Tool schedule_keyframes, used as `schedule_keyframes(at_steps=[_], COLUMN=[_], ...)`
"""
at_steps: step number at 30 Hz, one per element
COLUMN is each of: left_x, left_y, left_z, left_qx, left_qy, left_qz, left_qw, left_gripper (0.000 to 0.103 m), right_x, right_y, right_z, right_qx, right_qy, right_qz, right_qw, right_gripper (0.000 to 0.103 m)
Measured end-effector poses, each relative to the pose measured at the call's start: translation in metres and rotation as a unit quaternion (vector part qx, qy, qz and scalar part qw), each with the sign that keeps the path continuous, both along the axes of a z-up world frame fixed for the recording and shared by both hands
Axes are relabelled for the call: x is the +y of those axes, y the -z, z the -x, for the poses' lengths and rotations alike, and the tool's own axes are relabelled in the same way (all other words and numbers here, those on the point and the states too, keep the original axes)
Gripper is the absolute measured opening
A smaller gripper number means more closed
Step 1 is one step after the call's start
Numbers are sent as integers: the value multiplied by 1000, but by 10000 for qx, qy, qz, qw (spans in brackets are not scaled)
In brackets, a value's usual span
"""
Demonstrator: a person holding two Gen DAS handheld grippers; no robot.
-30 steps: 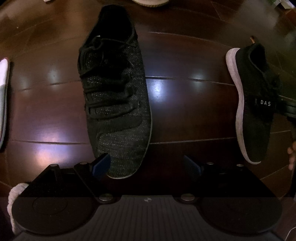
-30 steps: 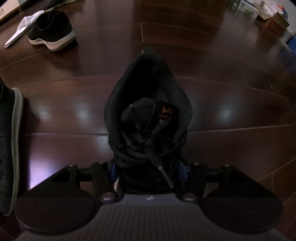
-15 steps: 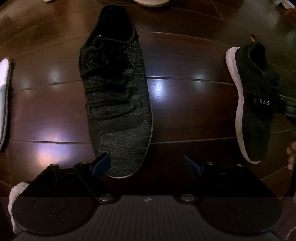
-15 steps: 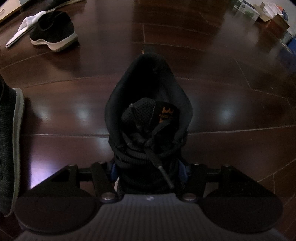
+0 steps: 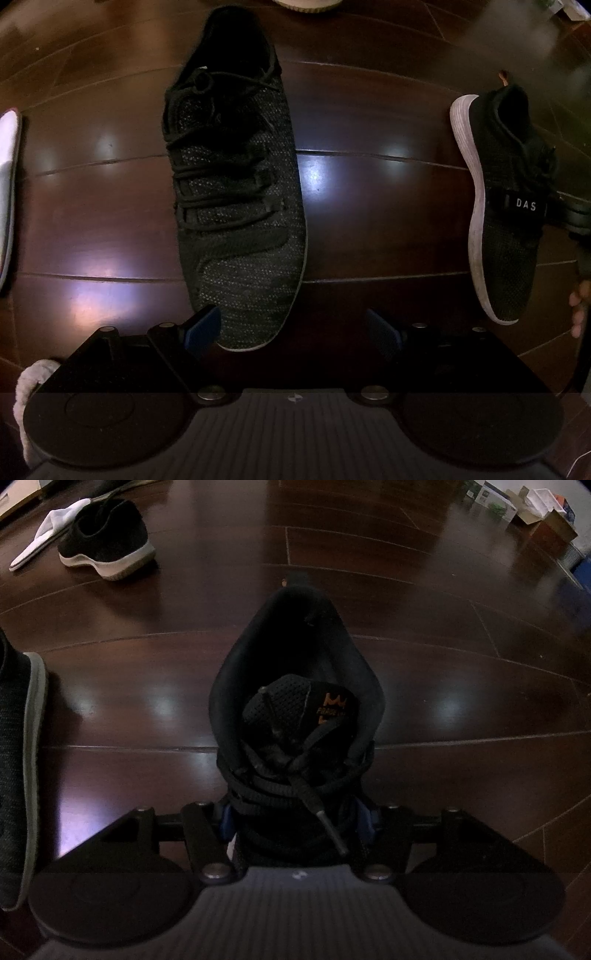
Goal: Organize scattered shoes
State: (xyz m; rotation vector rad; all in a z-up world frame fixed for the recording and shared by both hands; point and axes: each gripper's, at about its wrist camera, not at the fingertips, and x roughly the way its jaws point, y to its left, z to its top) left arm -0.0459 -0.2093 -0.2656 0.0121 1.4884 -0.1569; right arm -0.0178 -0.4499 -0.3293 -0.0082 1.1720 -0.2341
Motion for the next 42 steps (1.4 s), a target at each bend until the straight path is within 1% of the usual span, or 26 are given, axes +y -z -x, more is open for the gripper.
schedule_keyframes(at_steps=[12,28,35,39,42], left_x=[3,4,6,9,11], left_y=[1,-4,-6,-9,-13], left_z=[4,5,5,4,2], left_qx=[56,44,30,-8,-63], left_qy=[67,74,16,-28,-71], left_qz=[14,16,16,40,125], left_qw=[10000,10000,10000,10000,9999], left_gripper=[89,89,89,89,89], right_x=[1,3,5,8,8], right_y=[0,2,-1,-6,-18], right_z=[-1,2,3,6,12], right_qx=[14,-62,-17,-23,-89], right_qy=[21,-68,-106,-156,-133], right_qz=[-12,-49,47,107,80], right_qw=[10000,9999,9999,9998,9998], right_gripper=[62,62,70,72,72])
